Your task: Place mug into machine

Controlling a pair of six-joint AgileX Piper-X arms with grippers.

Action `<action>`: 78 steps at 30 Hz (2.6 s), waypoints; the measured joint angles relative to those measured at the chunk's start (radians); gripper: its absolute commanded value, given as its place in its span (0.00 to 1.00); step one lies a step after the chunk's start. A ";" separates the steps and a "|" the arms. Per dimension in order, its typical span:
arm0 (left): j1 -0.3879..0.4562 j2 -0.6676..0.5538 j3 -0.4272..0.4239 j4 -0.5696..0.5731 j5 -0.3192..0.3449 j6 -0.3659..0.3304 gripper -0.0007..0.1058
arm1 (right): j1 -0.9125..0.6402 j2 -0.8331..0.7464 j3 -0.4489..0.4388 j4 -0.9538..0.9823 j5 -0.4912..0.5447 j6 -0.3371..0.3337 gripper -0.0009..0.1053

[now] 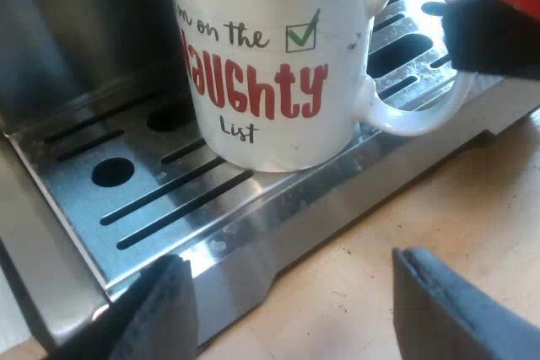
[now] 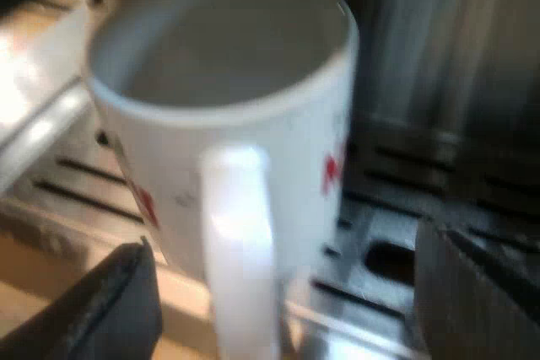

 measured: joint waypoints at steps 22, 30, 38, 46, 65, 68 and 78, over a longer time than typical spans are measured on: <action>0.000 0.000 0.000 0.000 0.022 0.000 0.51 | -0.010 0.203 0.095 -0.436 -0.040 -0.046 0.54; 0.000 0.000 0.000 0.000 0.022 0.000 0.51 | -0.064 0.296 -0.004 -0.466 -0.111 -0.046 0.50; 0.000 0.000 0.000 0.000 0.022 0.000 0.51 | -0.075 0.378 -0.117 -0.466 -0.133 -0.046 0.50; 0.000 0.000 0.000 0.000 0.022 0.000 0.51 | -0.077 0.385 -0.134 -0.438 -0.131 -0.043 0.50; 0.000 -0.266 -0.063 0.124 0.022 0.000 0.51 | 0.018 0.001 0.020 -0.009 -0.020 -0.028 0.50; 0.000 -0.327 -0.134 0.234 0.022 0.000 0.51 | 0.038 -0.043 0.020 0.046 0.011 -0.028 0.50; 0.000 -0.444 -0.309 0.449 0.022 0.000 0.51 | 0.192 -0.302 0.016 0.188 0.126 -0.026 0.22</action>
